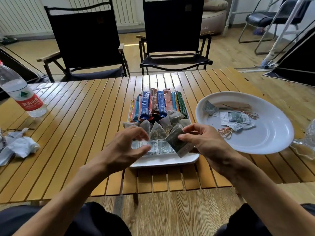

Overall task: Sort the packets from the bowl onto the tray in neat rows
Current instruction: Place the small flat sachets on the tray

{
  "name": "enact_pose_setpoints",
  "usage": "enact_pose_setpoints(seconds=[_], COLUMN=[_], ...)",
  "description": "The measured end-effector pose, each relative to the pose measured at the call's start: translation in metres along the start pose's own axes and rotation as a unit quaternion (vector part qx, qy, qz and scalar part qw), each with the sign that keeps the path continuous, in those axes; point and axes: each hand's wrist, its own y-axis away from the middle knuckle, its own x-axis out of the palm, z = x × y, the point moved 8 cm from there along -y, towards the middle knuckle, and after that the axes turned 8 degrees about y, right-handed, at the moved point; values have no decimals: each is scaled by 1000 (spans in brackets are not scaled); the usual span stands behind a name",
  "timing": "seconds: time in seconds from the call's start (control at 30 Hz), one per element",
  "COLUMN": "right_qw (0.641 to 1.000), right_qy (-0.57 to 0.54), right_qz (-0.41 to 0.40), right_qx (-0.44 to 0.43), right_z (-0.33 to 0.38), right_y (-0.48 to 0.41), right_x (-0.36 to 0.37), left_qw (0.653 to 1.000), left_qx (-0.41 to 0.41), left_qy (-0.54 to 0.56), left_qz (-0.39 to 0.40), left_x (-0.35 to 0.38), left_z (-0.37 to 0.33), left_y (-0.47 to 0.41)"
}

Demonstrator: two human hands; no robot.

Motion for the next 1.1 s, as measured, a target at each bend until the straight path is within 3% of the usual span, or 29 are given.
enact_pose_setpoints(seconds=[0.17,0.33,0.43,0.57,0.83,1.1], right_qw=[999,998,999,998,993,983], right_qy=[-11,-14,27,53,95,153], right_qz=[37,61,25,-29,-46,-63], right_qx=[-14,-15,-25,-34,-52,-76], right_z=[1,-1,1,3,3,13], right_y=[0,-2,-5,-7,-6,-2], right_x=[10,20,15,4,-1,-14], left_qw=[982,963,958,955,985,988], left_qx=[-36,-99,-147,-204,-128,-91], left_qy=[187,249,221,171,-36,-103], left_qz=[11,-41,-111,-133,-107,-65], left_x=[19,14,-3,-1,7,11], left_z=[-25,-12,11,38,24,11], left_y=[-14,-17,-10,2,2,-3])
